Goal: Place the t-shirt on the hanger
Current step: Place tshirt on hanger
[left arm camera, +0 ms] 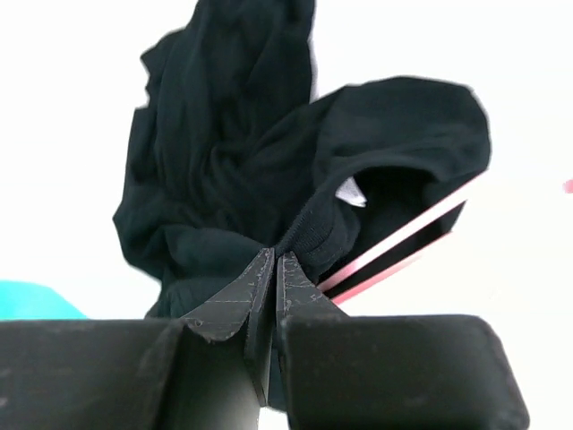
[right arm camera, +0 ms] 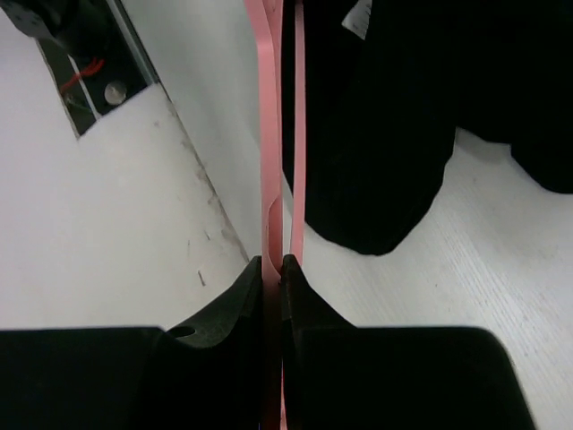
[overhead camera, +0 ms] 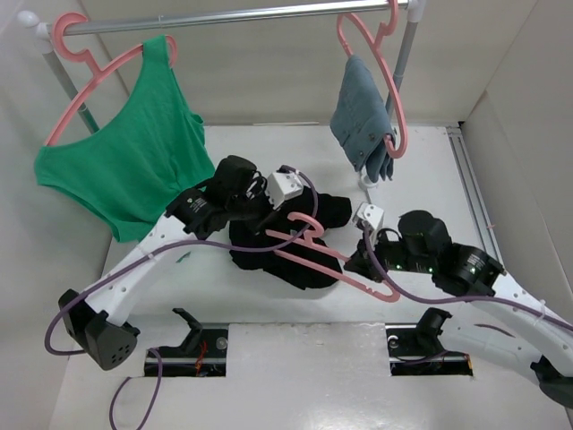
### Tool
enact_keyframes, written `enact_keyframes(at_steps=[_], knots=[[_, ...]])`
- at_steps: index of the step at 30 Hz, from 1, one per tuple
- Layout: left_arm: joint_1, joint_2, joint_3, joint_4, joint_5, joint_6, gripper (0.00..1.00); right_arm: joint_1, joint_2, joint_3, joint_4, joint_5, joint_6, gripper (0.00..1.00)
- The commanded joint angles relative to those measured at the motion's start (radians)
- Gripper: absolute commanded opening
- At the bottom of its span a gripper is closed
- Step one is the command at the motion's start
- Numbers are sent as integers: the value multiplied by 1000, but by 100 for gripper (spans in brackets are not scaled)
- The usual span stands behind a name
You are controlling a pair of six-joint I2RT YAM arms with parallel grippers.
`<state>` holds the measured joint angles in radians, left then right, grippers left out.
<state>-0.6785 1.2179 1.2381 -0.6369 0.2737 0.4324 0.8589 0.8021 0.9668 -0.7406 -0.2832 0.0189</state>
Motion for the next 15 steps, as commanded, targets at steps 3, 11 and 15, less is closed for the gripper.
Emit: enact_keyframes(at_steps=[3, 11, 15], knots=[[-12, -61, 110, -59, 197, 26, 0, 8, -92, -92, 393, 13, 7, 0], [-21, -61, 205, -79, 331, -20, 0, 8, -12, -197, 573, 136, -25, 0], [-21, -70, 196, -79, 343, -29, 0, 8, -12, -237, 618, 234, -25, 0]])
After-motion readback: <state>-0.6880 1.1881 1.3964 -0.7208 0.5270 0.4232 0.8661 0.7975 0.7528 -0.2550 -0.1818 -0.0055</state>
